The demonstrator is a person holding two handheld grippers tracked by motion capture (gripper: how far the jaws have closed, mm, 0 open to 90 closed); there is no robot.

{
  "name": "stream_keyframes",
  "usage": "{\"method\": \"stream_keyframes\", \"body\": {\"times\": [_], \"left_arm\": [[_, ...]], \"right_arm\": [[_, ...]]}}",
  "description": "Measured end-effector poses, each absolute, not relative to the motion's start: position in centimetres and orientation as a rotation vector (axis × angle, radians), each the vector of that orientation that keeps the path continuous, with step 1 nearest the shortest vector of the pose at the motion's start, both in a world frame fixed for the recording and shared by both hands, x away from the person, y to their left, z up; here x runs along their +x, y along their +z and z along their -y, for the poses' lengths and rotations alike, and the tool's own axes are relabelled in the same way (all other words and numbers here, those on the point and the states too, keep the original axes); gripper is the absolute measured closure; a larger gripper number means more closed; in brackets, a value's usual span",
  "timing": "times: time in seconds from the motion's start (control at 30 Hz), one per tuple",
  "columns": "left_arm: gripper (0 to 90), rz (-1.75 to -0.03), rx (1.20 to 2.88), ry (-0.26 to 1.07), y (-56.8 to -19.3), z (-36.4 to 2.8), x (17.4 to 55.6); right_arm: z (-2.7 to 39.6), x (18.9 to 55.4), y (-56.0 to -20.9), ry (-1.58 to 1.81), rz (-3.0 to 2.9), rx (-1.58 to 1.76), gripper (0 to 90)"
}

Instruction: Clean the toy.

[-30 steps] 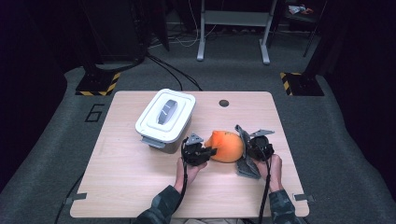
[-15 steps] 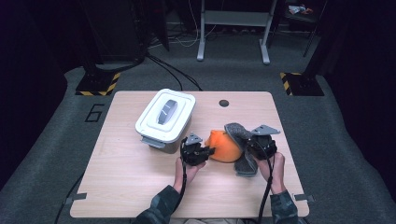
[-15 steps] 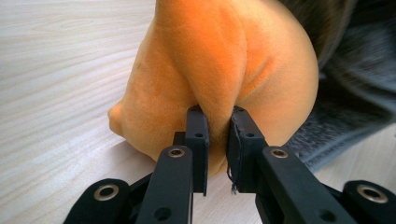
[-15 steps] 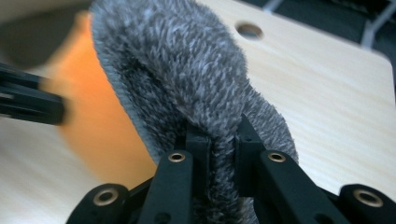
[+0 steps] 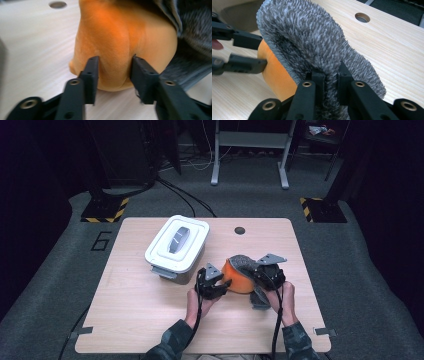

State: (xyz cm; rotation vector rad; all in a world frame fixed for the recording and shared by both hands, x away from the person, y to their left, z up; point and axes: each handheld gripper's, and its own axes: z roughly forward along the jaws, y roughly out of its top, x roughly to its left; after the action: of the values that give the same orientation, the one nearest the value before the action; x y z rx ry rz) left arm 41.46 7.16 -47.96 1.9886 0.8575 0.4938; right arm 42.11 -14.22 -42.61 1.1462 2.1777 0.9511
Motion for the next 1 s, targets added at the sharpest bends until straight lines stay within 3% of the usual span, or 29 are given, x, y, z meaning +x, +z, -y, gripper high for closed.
{"method": "stream_keyframes", "body": {"times": [0.17,0.37,0.47,0.83,1.0], "left_arm": [[52.8,-0.82,2.033,0.54,-48.3,-6.4,41.5],[75.7,-0.809,2.028,0.54,-48.6,-6.1,41.8],[80.5,-0.83,2.01,0.525,-48.4,-6.2,41.8],[82.9,-0.926,1.897,0.309,-47.2,-7.5,42.1],[82.7,-0.919,1.909,0.335,-47.1,-7.3,41.9]], "right_arm": [[14.3,42.4,-42.7,0.972,-2.167,1.149,80.9],[14.5,42.6,-42.8,0.992,-2.173,1.149,81.0],[14.7,42.4,-42.7,1.001,-2.161,1.149,80.9],[13.2,40.2,-40.0,1.04,-2.141,1.037,80.9],[11.9,41.1,-40.9,1.021,-2.185,1.022,80.9]]}}
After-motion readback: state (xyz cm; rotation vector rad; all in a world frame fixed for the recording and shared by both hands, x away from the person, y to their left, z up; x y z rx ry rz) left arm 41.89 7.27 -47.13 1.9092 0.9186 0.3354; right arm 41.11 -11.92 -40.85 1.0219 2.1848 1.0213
